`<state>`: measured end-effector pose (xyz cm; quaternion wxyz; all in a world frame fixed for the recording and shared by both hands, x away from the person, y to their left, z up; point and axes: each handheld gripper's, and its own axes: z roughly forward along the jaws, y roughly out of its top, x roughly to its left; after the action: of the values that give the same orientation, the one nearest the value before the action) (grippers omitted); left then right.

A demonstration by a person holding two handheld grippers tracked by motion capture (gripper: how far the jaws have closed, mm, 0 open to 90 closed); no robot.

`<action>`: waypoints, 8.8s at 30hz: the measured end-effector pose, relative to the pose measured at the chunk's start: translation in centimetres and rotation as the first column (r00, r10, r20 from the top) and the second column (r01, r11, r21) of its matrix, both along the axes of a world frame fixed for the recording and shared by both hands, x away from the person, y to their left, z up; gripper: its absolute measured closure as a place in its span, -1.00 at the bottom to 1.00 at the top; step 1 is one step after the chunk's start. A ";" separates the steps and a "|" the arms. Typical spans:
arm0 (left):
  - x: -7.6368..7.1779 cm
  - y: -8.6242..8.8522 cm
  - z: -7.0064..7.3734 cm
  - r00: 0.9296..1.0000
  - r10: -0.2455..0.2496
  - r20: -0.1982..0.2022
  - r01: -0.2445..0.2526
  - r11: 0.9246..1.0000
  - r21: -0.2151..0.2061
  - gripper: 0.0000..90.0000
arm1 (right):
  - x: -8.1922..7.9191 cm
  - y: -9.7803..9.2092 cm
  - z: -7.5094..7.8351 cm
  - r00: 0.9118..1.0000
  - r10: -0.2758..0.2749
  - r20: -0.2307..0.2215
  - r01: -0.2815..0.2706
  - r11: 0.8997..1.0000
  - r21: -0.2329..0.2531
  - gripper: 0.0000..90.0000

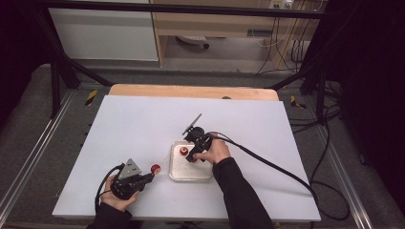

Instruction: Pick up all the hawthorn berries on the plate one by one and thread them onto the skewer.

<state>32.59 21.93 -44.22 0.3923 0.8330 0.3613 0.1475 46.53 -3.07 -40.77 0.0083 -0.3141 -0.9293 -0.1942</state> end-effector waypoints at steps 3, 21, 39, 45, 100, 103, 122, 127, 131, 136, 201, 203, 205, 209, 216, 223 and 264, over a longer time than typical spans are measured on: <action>0.0 0.0 0.0 1.000 -0.002 0.000 0.002 1.000 0.001 0.96 | 0.1 0.0 -0.2 1.000 -0.007 -0.009 0.007 1.000 -0.015 0.29; -0.1 -0.1 0.0 1.000 -0.003 0.009 0.003 1.000 0.004 0.96 | -0.5 -0.6 1.5 0.998 -0.051 -0.049 0.052 0.999 0.015 0.36; -0.5 -0.8 0.3 0.999 -0.005 0.032 0.005 1.000 0.002 0.96 | -3.1 -6.2 2.7 0.985 -0.175 -0.010 0.171 0.947 0.273 0.37; -0.7 -1.3 0.4 0.999 -0.003 0.041 0.002 1.000 0.008 0.96 | -4.6 -7.9 1.8 0.969 -0.248 -0.001 0.221 0.862 0.456 0.37; -1.6 -8.0 1.7 0.996 0.082 0.028 -0.075 0.977 -0.200 0.96 | -6.8 -8.6 0.1 0.816 -0.558 -0.152 0.316 0.210 0.925 0.37; -1.6 -8.3 1.8 0.996 0.079 0.034 -0.071 0.976 -0.205 0.96 | -6.8 -8.7 0.1 0.814 -0.561 -0.149 0.310 0.203 0.929 0.37; -1.2 -8.7 1.9 0.996 0.084 0.040 -0.073 0.974 -0.213 0.96 | -6.9 -8.5 0.0 0.812 -0.560 -0.164 0.314 0.183 0.932 0.38; -1.2 -8.8 1.9 0.996 0.084 0.041 -0.073 0.973 -0.217 0.96 | -6.9 -8.5 0.0 0.814 -0.557 -0.165 0.314 0.183 0.932 0.37; -1.2 -8.9 1.9 0.995 0.088 0.046 -0.075 0.972 -0.225 0.96 | -7.0 -8.5 -0.1 0.816 -0.552 -0.173 0.319 0.180 0.930 0.37; -1.1 -9.0 2.0 0.994 0.100 0.046 -0.087 0.969 -0.231 0.96 | -7.0 -8.3 -0.3 0.819 -0.546 -0.178 0.322 0.179 0.930 0.38; -1.1 -8.4 2.4 0.989 0.056 0.135 -0.034 0.987 -0.159 0.97 | -6.9 -8.7 0.2 0.851 -0.499 -0.163 0.312 0.231 0.922 0.39; -1.1 -8.3 2.3 0.987 0.041 0.154 -0.019 0.990 -0.142 0.97 | -6.9 -8.8 0.2 0.854 -0.492 -0.171 0.315 0.228 0.921 0.39; -1.0 -8.2 2.3 0.987 0.038 0.155 -0.016 0.990 -0.143 0.97 | -6.9 -8.8 0.2 0.862 -0.480 -0.166 0.312 0.243 0.918 0.39; -0.9 -8.4 2.5 0.988 0.059 0.141 -0.034 0.985 -0.172 0.97 | -7.0 -8.7 0.1 0.865 -0.471 -0.170 0.311 0.239 0.920 0.39; -1.4 -9.9 2.4 0.987 0.131 0.094 -0.106 0.966 -0.237 0.97 | -7.3 -8.6 0.0 0.849 -0.508 -0.145 0.295 0.229 0.928 0.40; -1.6 -10.6 2.5 0.985 0.157 0.072 -0.135 0.958 -0.251 0.97 | -7.3 -8.4 -0.2 0.816 -0.565 -0.126 0.280 0.195 0.940 0.40; -1.6 -11.8 1.3 0.955 0.274 0.109 -0.212 0.895 -0.393 0.97 | -8.2 -7.7 -1.2 0.862 -0.478 -0.168 0.305 0.225 0.925 0.41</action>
<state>31.01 10.15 -42.89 0.5513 0.6753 0.4515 0.1902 38.37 -10.78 -42.00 0.0657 -0.4588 -0.5351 -0.7063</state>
